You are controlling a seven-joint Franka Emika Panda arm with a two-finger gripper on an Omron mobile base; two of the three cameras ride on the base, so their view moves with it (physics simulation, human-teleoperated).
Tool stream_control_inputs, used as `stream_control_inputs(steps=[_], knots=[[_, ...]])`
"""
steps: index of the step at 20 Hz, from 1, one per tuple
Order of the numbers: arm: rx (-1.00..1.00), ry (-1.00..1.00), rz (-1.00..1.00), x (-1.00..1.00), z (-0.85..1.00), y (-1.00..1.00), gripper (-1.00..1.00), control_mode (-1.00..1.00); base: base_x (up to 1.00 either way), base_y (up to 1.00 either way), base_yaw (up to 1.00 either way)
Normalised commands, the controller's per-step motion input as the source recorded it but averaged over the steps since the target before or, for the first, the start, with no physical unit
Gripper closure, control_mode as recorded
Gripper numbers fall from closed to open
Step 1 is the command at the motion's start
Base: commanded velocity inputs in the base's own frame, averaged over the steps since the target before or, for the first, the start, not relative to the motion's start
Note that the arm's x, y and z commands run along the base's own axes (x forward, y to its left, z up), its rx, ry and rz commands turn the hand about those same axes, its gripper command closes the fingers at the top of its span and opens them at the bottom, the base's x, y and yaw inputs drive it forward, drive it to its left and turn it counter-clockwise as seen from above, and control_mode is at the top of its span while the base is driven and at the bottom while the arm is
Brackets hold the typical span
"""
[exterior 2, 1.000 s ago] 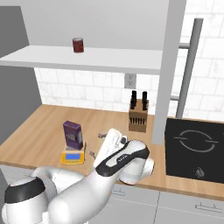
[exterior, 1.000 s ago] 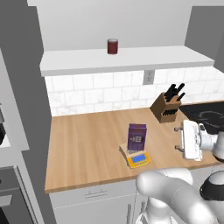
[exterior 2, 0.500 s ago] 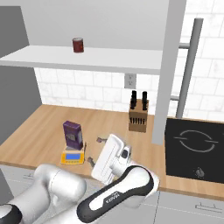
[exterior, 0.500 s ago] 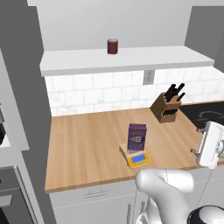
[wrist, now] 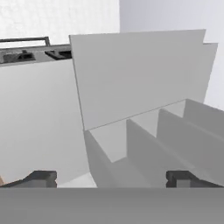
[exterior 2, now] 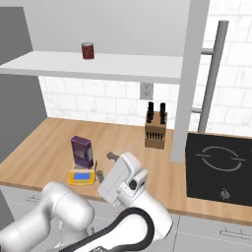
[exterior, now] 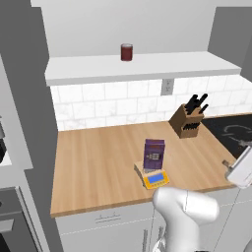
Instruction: Pick the cereal and place it on the digital scale for weighing, and close the cabinet.
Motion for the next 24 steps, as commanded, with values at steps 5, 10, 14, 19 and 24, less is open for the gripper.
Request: stream_control_inputs(steps=[5,10,14,19,24], knots=[[0.01,-0.11,-0.03,-0.36,0.35,-0.65,-1.00,-1.00,0.00,0.00,0.00],[0.00,-0.05,-0.03,-0.51,0.04,-0.74,-1.00,-1.00,0.00,0.00,0.00],[0.00,-0.11,-0.10,-0.41,0.06,-0.57,-1.00,-1.00,0.00,0.00,0.00],[0.01,-0.06,-0.17,-0.09,0.44,-0.74,-1.00,-1.00,0.00,0.00,0.00],[0.00,0.03,-0.17,-0.19,0.41,-0.65,-1.00,-1.00,0.00,0.00,0.00]])
